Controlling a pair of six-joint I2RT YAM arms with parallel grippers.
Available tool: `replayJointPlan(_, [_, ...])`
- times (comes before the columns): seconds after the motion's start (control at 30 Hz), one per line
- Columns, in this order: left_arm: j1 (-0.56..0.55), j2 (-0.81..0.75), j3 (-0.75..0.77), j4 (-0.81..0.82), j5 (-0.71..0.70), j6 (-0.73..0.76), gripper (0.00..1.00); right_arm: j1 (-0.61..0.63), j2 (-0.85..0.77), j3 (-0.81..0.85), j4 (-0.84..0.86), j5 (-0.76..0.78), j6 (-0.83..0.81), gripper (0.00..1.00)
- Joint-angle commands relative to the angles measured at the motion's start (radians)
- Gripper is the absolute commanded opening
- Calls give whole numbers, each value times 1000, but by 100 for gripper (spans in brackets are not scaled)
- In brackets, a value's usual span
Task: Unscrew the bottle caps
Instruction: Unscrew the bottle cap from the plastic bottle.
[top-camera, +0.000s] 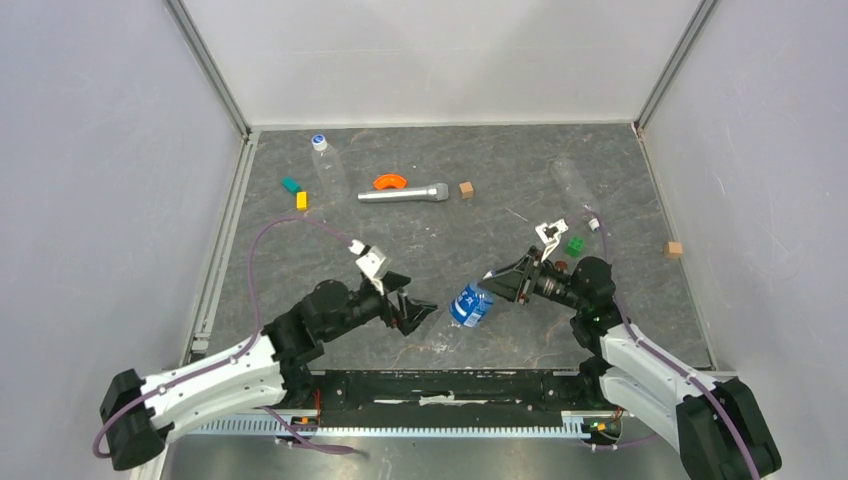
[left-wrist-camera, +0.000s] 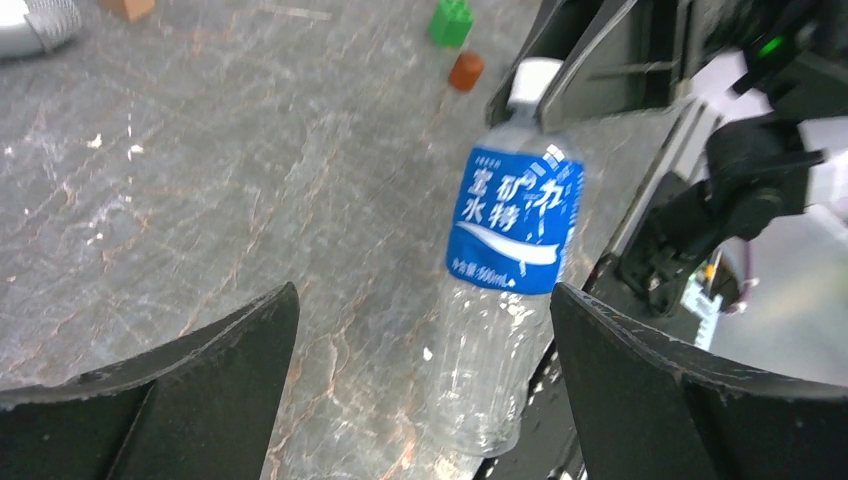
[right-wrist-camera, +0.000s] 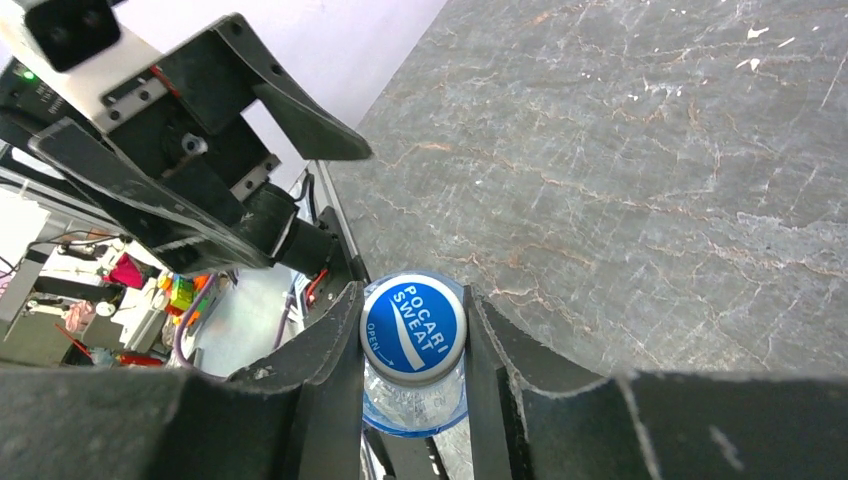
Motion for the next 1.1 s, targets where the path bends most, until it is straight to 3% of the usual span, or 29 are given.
replayJointPlan(0.0, [4, -98, -42, 137, 14, -51, 100, 13, -13, -47, 174, 16, 4, 3])
replayJointPlan(0.2, [4, 17, 36, 48, 221, -36, 100, 21, 12, -113, 512, -31, 134, 3])
replayJointPlan(0.37, [4, 197, 48, 287, 477, -98, 100, 36, 99, -137, 845, -61, 297, 3])
replayJointPlan(0.5, [4, 336, 99, 420, 593, -155, 96, 43, 167, -157, 1014, -54, 384, 3])
replayJointPlan(0.73, [3, 430, 149, 458, 643, -175, 90, 51, 148, -169, 932, -28, 321, 3])
replayJointPlan(1.07, [3, 451, 166, 308, 619, -104, 79, 52, 91, -167, 832, -7, 273, 5])
